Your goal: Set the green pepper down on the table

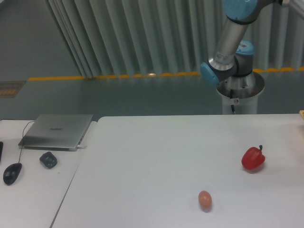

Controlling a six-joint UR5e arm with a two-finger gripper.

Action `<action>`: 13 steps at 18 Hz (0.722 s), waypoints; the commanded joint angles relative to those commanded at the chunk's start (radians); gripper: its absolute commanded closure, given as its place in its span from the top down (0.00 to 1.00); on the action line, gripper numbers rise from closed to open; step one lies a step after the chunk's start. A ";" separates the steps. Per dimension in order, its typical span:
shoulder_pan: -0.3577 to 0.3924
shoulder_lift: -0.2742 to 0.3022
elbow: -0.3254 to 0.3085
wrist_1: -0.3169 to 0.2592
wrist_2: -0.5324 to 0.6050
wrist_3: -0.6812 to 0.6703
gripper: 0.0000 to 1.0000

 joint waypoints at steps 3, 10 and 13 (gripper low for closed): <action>0.000 -0.005 0.000 0.002 0.002 0.000 1.00; -0.002 -0.023 0.000 0.005 0.023 0.000 0.70; -0.005 -0.023 0.002 0.005 0.043 0.002 0.49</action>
